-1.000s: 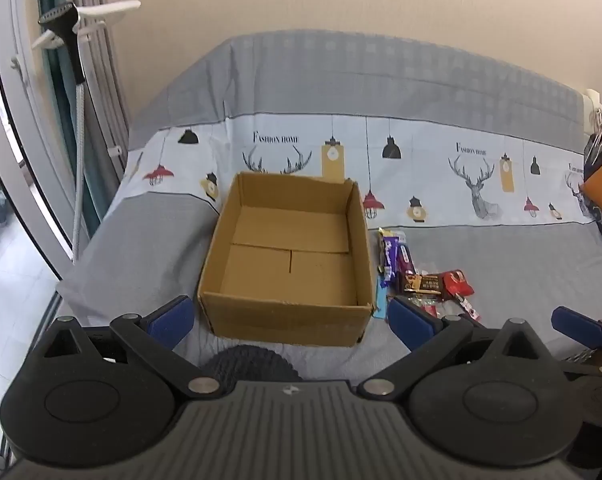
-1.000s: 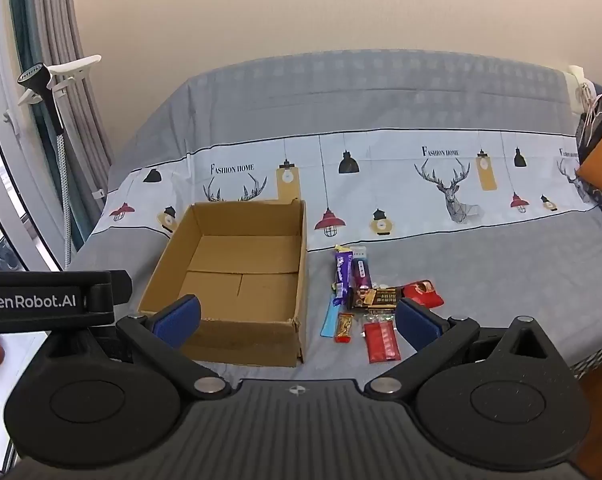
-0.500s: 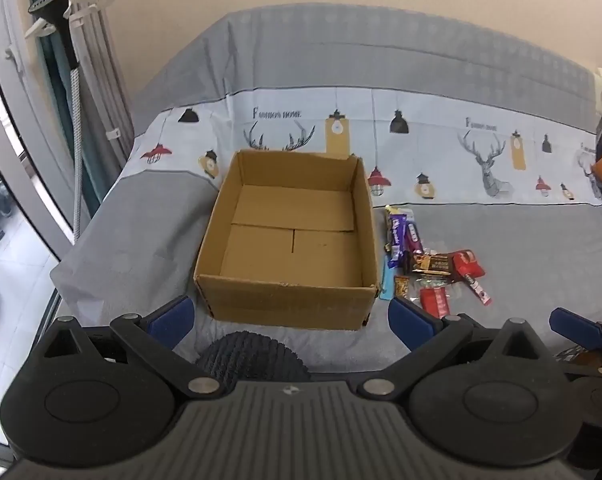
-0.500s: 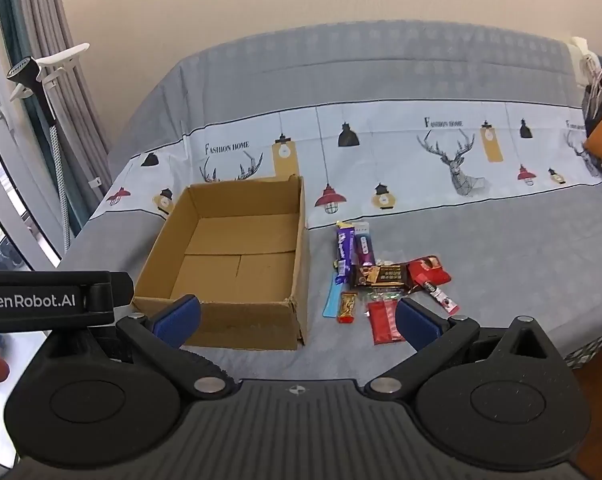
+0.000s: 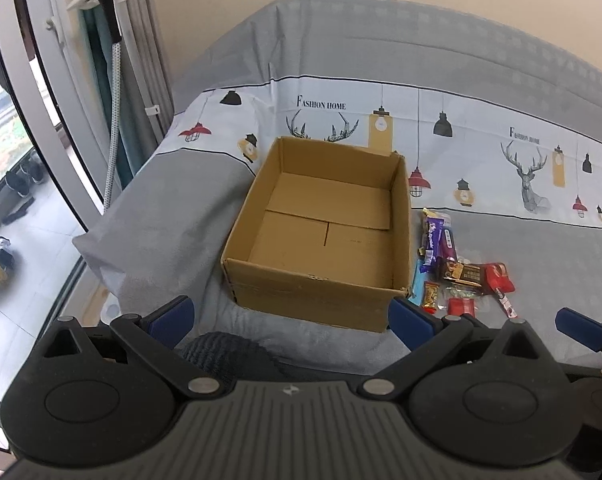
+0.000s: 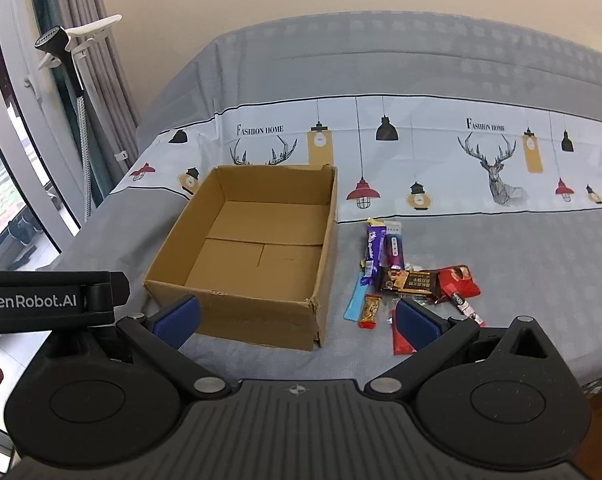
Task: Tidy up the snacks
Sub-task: 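Move both tools toward the snack pile beside the cardboard box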
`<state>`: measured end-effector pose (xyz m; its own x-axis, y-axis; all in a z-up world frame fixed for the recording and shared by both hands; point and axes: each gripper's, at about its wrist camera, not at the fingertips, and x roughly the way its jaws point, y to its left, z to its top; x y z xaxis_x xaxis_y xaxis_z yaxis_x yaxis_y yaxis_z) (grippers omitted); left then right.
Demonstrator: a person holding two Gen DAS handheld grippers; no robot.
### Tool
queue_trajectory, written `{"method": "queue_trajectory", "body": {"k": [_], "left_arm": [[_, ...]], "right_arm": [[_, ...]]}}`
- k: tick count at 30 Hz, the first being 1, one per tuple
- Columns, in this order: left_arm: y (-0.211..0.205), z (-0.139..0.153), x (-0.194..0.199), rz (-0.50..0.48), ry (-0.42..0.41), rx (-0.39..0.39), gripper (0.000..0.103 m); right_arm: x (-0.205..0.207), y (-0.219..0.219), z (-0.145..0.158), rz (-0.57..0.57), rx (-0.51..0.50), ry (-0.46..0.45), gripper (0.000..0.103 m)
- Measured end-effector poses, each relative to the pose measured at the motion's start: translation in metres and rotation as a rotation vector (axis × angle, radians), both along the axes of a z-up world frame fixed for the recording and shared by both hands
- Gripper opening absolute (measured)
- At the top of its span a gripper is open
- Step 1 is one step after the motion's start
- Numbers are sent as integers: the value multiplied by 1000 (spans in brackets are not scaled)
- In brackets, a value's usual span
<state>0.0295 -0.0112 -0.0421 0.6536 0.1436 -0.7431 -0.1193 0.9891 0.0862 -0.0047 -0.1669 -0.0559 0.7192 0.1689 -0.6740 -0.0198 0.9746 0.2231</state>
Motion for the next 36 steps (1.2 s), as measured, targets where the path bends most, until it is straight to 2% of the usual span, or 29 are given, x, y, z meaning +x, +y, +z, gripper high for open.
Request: {"method": "queue_trajectory", "body": {"k": [4, 13, 18, 28, 36], "left_arm": [[-1, 1, 3, -25, 20, -6, 103], [-11, 5, -7, -109, -18, 41, 103], [-14, 7, -13, -128, -25, 18, 103], [-10, 11, -26, -121, -38, 17, 103], [-1, 4, -19, -115, 1, -8, 103]], "right_arm": [[-6, -2, -2, -37, 10, -5, 103], [-23, -2, -3, -123, 28, -12, 103], [-35, -4, 0, -149, 13, -26, 103], [-51, -4, 5, -142, 6, -44, 103], [-46, 1, 2, -134, 8, -25, 103]]}}
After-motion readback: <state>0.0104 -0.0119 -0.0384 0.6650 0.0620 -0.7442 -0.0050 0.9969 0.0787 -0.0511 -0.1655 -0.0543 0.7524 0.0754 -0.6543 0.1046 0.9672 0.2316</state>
